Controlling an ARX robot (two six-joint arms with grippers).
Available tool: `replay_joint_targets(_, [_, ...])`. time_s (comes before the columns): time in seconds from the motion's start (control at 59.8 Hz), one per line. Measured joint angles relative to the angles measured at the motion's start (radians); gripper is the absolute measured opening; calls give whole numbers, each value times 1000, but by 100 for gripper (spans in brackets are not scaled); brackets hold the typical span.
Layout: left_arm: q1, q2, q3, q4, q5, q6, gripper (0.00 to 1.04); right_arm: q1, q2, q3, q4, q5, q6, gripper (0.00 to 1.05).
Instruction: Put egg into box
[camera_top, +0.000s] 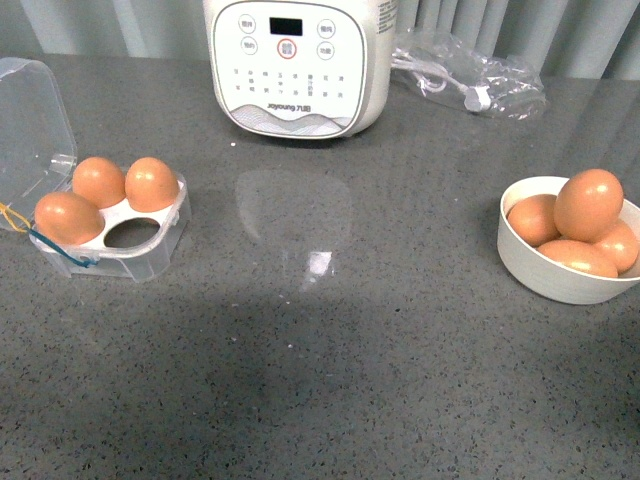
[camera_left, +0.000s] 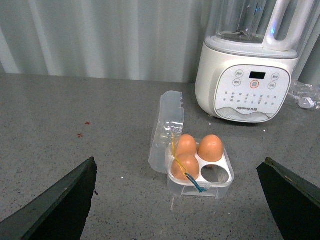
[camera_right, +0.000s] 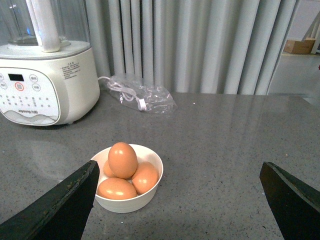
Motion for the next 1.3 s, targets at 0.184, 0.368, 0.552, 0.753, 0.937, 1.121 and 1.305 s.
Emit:
replay_joint_targets(0.184, [0, 0, 0, 0, 0, 0, 98, 0, 0, 0, 0, 0, 0, 97])
replay_joint_targets(0.368, [0, 0, 0, 0, 0, 0, 98, 52, 22, 0, 100, 162, -170, 97])
replay_joint_targets(0.552, [0, 0, 0, 0, 0, 0, 98, 149, 326, 43, 238, 182, -365, 97])
replay_joint_targets(0.753, [0, 0, 0, 0, 0, 0, 98, 145, 748, 262, 217, 64, -270, 97])
replay_joint_targets(0.937, [0, 0, 0, 0, 0, 0, 98, 90, 1072, 523, 42, 22, -185, 97])
replay_joint_targets(1.121, [0, 0, 0, 0, 0, 0, 98, 77, 1301, 702, -84, -57, -141, 97])
replay_joint_targets(1.305, [0, 0, 0, 0, 0, 0, 98, 97, 1434, 783, -117, -68, -127, 97])
